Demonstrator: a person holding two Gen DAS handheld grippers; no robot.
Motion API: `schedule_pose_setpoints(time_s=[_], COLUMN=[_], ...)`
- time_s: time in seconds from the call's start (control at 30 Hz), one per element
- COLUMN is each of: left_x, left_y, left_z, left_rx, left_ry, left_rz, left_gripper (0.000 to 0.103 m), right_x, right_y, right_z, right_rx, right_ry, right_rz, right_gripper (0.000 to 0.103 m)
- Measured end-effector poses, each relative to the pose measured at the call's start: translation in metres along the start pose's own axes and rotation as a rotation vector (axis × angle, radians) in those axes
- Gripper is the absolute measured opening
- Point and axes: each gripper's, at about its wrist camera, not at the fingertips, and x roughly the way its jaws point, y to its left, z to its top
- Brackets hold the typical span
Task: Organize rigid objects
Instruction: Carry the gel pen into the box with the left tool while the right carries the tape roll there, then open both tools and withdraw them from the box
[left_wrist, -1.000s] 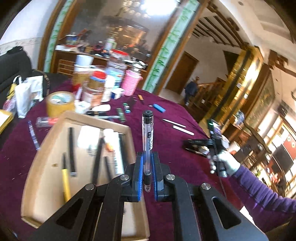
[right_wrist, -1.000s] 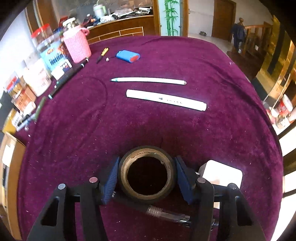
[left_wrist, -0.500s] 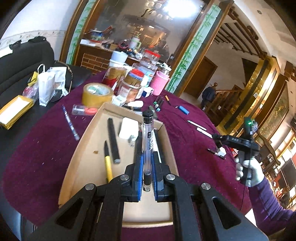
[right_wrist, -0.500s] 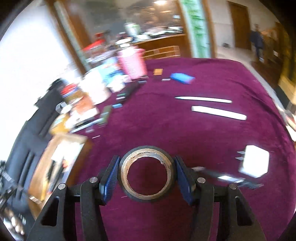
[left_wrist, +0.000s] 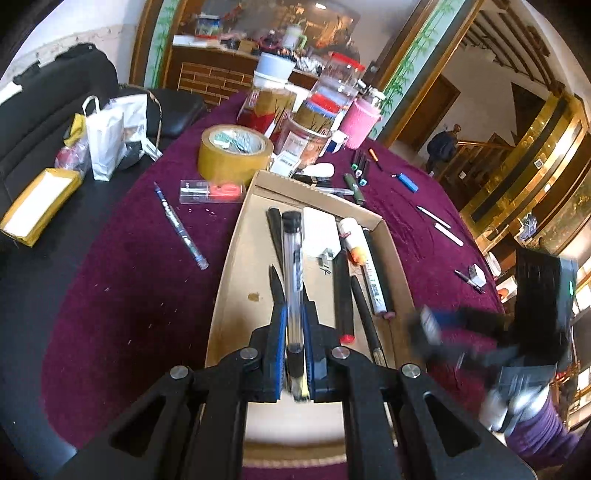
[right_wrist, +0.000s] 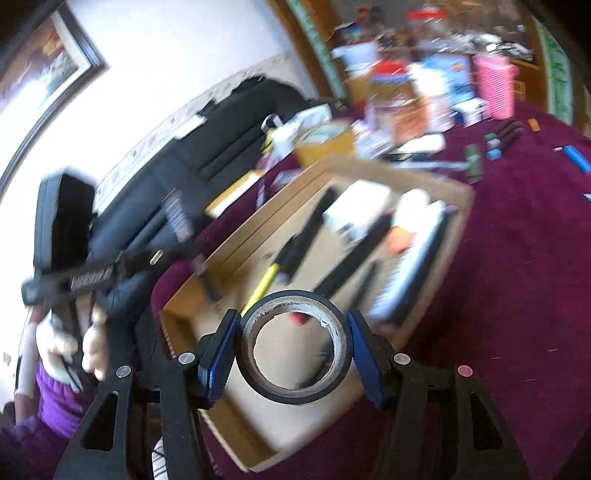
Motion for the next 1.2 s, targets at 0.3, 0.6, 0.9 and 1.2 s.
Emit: schedule_pose_setpoints(time_s=[0.3, 0.6, 0.9, 1.2], left_x=[0.057, 0.045, 0.001, -0.037], left_y=[0.012, 0.006, -0.019, -0.064], left_z=[0.020, 0.018, 0.011, -0.012], left_rx=[-0.044, -0.043, -0.008, 0.077], left_ry=[0.077, 0.021, -0.110, -0.265], left_rz=[0.026, 0.043, 0.089, 0.227], left_gripper=[0.009, 0.058, 0.073, 0.084], right_x=[0.051, 0.068, 0.031, -0.037], right_y=[0.032, 0.045, 0.055, 0.025], right_z=[-0.011, -0.016, -0.020, -0.034], right_rx=[-0.088, -0.154, -0.240, -0.199], right_ry=[0.088, 0.119, -0.018, -0.231], right_rz=[-0.051, -0.133, -0.218, -0.485], right_gripper=[0.063, 0.064, 0.078, 0.090])
